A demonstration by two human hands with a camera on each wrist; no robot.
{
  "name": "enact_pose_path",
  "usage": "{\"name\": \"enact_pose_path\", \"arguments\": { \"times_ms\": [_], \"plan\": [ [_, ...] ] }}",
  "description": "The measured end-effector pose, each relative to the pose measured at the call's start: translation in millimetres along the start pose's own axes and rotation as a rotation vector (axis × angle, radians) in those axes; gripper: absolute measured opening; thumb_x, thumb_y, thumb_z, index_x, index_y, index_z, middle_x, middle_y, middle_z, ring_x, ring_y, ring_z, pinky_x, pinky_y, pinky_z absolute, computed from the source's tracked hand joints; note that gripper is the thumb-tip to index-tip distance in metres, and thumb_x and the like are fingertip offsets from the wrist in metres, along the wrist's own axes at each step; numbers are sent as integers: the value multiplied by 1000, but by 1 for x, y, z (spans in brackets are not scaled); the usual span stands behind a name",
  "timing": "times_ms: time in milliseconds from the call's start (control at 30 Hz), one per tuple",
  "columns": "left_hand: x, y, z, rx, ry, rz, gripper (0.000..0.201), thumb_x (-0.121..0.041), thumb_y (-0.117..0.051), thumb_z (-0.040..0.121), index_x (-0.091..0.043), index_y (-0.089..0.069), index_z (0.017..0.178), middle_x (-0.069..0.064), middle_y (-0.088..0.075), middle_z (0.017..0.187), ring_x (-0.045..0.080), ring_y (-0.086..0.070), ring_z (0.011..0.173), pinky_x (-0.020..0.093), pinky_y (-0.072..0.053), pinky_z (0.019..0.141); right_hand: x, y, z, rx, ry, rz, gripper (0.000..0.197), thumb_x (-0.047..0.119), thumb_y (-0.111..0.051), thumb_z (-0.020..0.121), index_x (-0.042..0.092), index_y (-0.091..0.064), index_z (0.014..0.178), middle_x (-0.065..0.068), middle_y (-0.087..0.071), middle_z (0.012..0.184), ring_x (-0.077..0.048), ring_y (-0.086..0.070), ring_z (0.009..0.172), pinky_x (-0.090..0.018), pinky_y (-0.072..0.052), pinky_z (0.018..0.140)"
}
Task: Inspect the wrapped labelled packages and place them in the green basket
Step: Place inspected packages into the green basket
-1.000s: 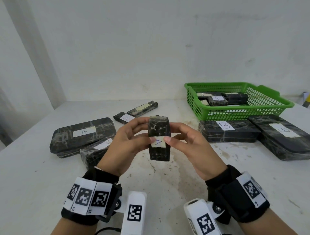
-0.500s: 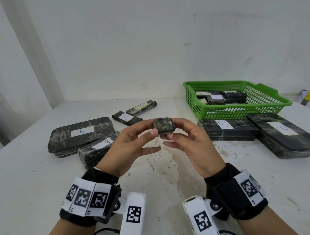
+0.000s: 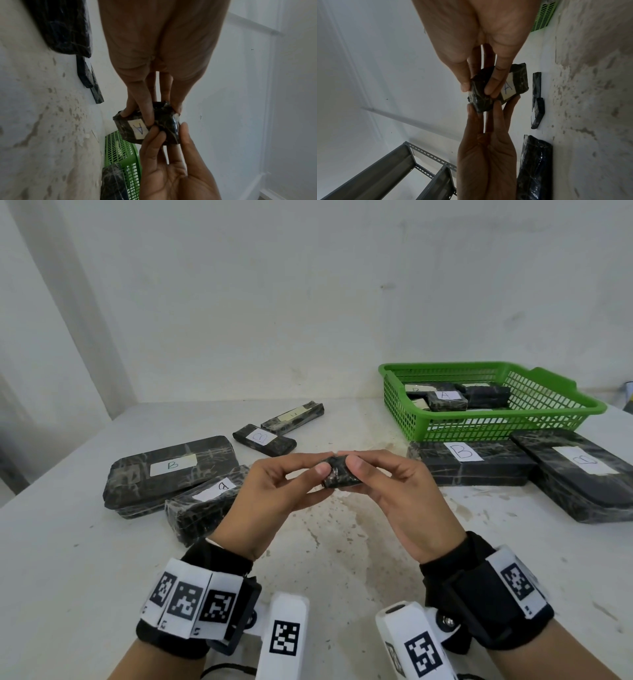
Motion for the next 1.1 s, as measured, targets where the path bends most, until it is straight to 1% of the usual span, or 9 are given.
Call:
{"name": "enact_pose_path", "arguments": {
  "times_ms": [133,200,300,400,533,733,900,1000,1100],
  "plan": [
    [0,1,0,-11,10,-14,35,-19,-64,79,0,-72,106,15,-75,107,20,-72,97,25,-58,80,3,-2,0,55,-51,20,49,37,-75,80,-5,-72,103,-23,-70,107,-23,-67,93,-30,-56,81],
    [0,0,-1,19,19,-9,37,-20,-64,79,0,-72,110,14,-74,111,22,-71,102,26,-57,82,4,-1,-1,7,-26,24,42,36,-73,72,0,-74,93,-17,-73,94,-18,-68,83,-25,-54,72],
    [0,-4,-2,52,42,-2,41,-23,-64,81,0,-70,114,13,-72,115,22,-70,107,27,-56,85,4,1,-1,-37,-13,30,29,29,-73,72,1,-73,82,-11,-71,81,-16,-66,73,-23,-52,66],
    [2,-3,-2,19,34,24,38,-22,-64,80,3,-71,108,16,-73,110,24,-71,102,28,-58,83,1,2,-1,-38,-36,-4,28,29,-72,73,1,-72,78,-11,-71,79,-15,-65,72,-23,-52,67],
    [4,-1,-1,-35,43,29,40,-23,-64,79,6,-71,105,22,-72,107,25,-71,97,26,-58,79,-1,-1,-2,24,-95,-11,41,39,-73,72,0,-72,86,-19,-70,93,-19,-67,83,-26,-53,76],
    [1,-6,-3,49,66,7,35,-22,-71,87,3,-71,111,14,-73,112,24,-70,104,28,-57,87,3,1,-2,-46,-59,-20,24,28,-74,72,4,-70,75,-9,-68,76,-13,-65,68,-22,-51,64],
    [6,-4,-1,-25,53,15,37,-16,-66,79,8,-70,106,15,-74,101,22,-72,91,28,-59,82,-1,0,-1,-30,-93,-68,29,32,-74,73,4,-71,79,-11,-69,83,-15,-66,73,-23,-52,69],
    [5,-2,-1,-31,59,-4,38,-20,-65,78,5,-71,106,19,-73,106,20,-72,92,25,-58,79,-1,-1,-1,19,-115,-26,33,33,-75,71,6,-72,88,-7,-70,86,-15,-68,79,-22,-53,74],
    [3,-4,-2,3,67,-19,41,-27,-62,81,5,-71,105,19,-72,109,22,-72,100,25,-57,81,1,0,0,-3,-69,-5,26,24,-74,70,4,-73,87,-5,-69,81,-14,-67,76,-22,-53,70]
  ]
}}
Point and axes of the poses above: each hand's wrist, its own z-axis towards the middle knuckle, its own y-axis out of the back of the hand, x = y × z, the point moved 2 cm from there along z, towards the middle knuckle
